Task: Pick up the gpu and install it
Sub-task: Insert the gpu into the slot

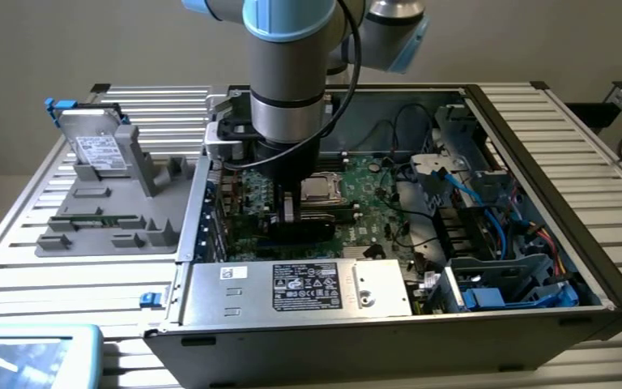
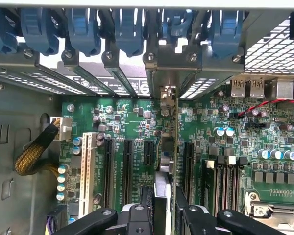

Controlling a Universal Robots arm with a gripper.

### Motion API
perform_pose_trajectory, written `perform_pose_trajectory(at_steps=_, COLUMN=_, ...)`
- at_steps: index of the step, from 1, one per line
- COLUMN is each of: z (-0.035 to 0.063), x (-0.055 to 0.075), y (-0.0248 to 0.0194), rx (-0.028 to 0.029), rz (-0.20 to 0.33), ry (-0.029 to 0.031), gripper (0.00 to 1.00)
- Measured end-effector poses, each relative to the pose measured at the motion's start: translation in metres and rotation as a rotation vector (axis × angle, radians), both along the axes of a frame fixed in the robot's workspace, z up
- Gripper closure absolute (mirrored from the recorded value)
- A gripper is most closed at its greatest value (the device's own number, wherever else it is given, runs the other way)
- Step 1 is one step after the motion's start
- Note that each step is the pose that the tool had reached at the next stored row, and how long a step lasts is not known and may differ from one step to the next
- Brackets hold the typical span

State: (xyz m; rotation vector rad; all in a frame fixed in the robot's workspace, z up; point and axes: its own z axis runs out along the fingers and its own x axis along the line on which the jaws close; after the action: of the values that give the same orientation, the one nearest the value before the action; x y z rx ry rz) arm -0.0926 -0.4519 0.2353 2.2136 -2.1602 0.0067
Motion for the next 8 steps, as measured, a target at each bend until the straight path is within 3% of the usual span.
perform_pose_trajectory(at_steps=8, z=0.0000, x=0.0000, y=0.0000, rx=0.0000, rz=0.000, ry=0.0000, gripper=0.71)
